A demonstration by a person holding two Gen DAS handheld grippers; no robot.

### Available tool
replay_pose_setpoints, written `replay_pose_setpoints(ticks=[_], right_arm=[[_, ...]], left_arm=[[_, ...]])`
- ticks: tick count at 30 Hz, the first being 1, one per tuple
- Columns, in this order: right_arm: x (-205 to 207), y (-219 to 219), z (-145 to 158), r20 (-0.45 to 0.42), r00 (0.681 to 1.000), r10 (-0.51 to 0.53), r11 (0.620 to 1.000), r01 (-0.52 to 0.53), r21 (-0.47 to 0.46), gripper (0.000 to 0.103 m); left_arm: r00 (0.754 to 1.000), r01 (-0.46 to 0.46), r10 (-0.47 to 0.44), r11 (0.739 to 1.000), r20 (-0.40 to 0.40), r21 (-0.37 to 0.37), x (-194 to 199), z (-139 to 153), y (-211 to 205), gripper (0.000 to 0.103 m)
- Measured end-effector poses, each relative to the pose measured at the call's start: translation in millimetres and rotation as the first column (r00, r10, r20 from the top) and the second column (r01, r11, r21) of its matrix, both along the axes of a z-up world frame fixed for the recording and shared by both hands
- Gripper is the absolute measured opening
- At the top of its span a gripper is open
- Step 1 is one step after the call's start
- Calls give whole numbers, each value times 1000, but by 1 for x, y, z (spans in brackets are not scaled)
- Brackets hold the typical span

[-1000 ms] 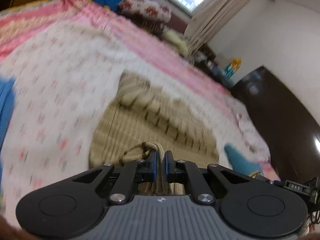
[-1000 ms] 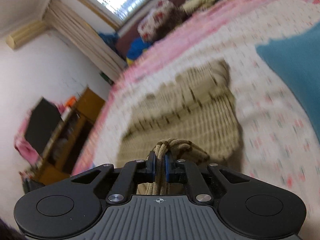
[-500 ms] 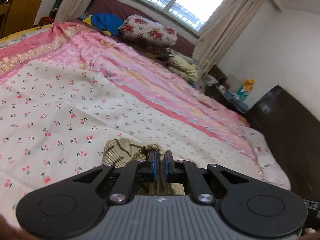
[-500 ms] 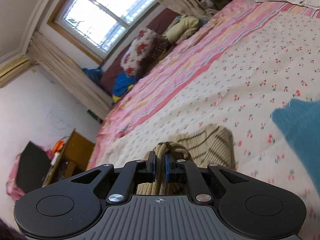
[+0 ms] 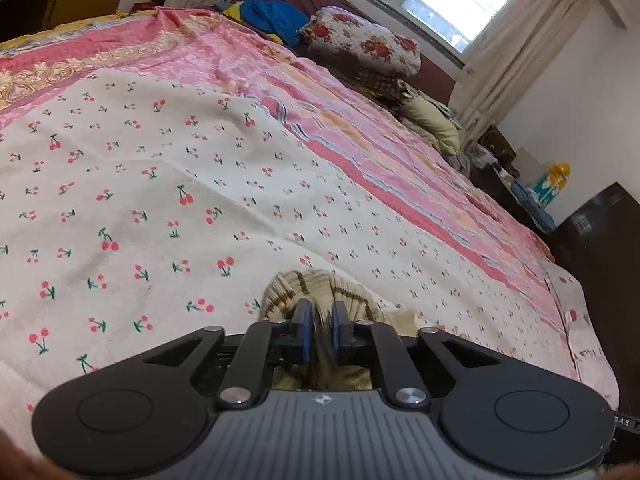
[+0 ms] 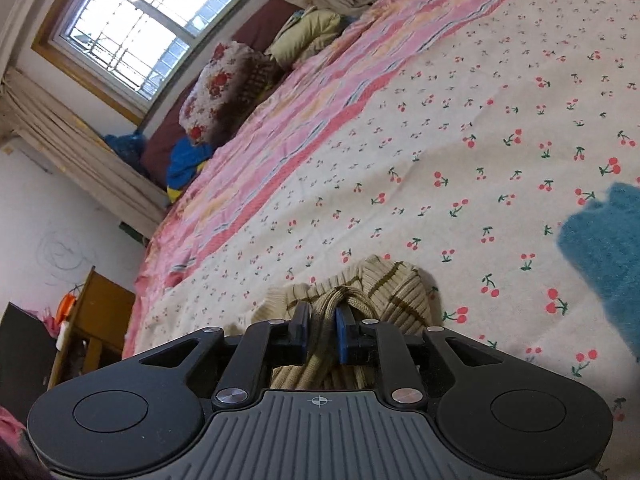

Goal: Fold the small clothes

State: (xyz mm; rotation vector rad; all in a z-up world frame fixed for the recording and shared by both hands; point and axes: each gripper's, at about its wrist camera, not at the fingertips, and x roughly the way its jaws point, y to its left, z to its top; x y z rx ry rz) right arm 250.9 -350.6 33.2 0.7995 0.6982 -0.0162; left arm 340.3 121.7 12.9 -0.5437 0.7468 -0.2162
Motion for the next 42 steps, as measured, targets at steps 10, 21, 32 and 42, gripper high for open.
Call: replay_pose_setpoints(ticks=[10,21,32,42], right_arm=[[-6,1,13,29,1000,9,996,-6,-89,30],[-11,52,3,-58,980,192,863,-197,-466,29],[-18,39,-8,-84,991,100,856,-129,-501,27],[-71,59,0,-71,972,222,818,-225,-530,28]], left_arm=[[998,1,-6,997,67,73,-17,20,8,31],[986,131,-162,893,36,431,-40,-10,-48,33],[998,38,-53,914,26,405,-50,-7,-16,33],[990,92,-128,894,54,439,-91,-8,-24,33]])
